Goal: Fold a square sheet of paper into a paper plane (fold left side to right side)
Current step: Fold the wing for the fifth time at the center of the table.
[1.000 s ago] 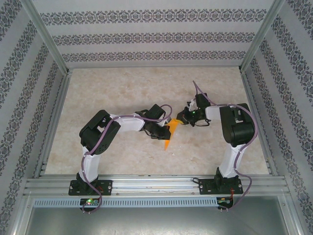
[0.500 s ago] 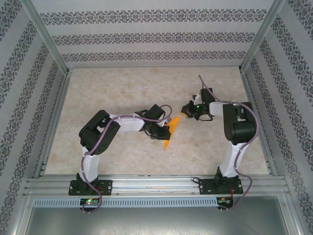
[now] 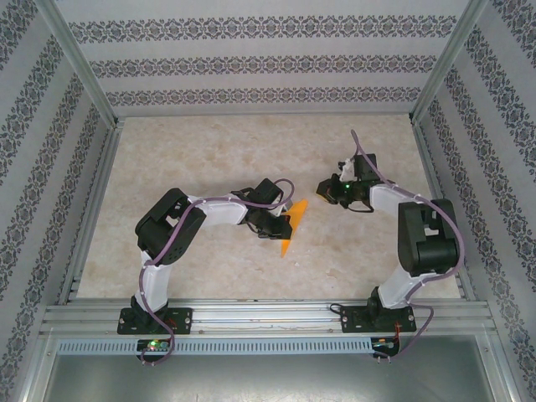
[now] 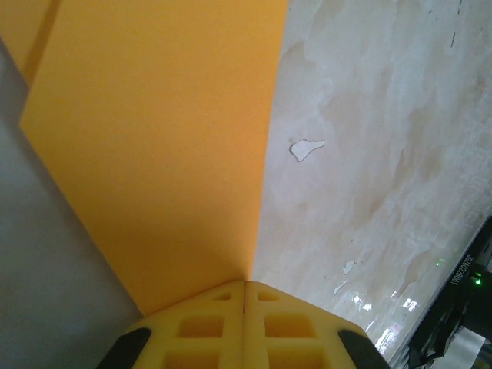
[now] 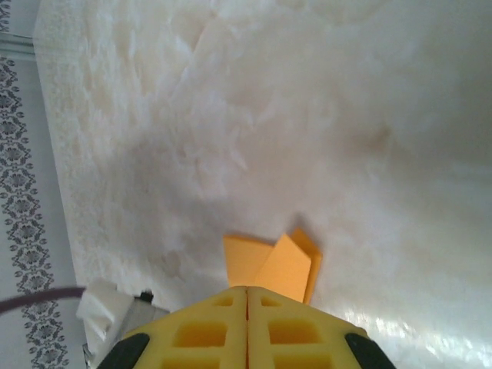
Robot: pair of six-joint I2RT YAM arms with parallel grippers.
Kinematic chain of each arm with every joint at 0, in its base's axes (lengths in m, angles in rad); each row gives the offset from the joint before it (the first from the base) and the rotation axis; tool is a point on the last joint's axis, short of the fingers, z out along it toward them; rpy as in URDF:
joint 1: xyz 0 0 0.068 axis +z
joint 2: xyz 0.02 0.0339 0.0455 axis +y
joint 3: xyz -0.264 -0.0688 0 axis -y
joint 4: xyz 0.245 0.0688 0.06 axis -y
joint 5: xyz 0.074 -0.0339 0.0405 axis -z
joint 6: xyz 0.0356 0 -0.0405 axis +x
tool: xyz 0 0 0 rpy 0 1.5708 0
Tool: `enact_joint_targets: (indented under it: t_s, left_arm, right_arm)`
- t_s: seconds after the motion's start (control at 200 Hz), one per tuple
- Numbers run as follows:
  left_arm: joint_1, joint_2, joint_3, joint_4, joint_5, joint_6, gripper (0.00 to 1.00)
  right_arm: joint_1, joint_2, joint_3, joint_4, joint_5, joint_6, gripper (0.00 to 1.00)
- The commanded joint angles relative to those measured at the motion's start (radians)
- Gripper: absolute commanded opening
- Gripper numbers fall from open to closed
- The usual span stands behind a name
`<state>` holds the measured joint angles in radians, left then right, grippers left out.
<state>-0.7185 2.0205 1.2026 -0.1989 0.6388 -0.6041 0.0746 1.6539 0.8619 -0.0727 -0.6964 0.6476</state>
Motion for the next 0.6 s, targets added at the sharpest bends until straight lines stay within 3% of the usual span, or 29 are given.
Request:
enact_joint_targets:
  t_s: [0.0, 0.34, 0.595]
  left_arm:
    - [-0.006, 0.015, -0.026, -0.131, -0.078, -0.01, 0.04]
    - [-0.004, -0.087, 0.024, -0.016, -0.031, -0.065, 0.3]
    - [0.023, -0.255, -0.03, 0.038, -0.138, -0.051, 0.42]
  right_arm:
    - [0.016, -0.075, -0.067, -0.012, 0.011, 0.002, 0.07]
    - [0.038, -0.19, -0.19, -0.035, 0.133, 0.024, 0.23]
    - [0.108, -0.243, -0.16, -0.136, 0.256, -0.014, 0.38]
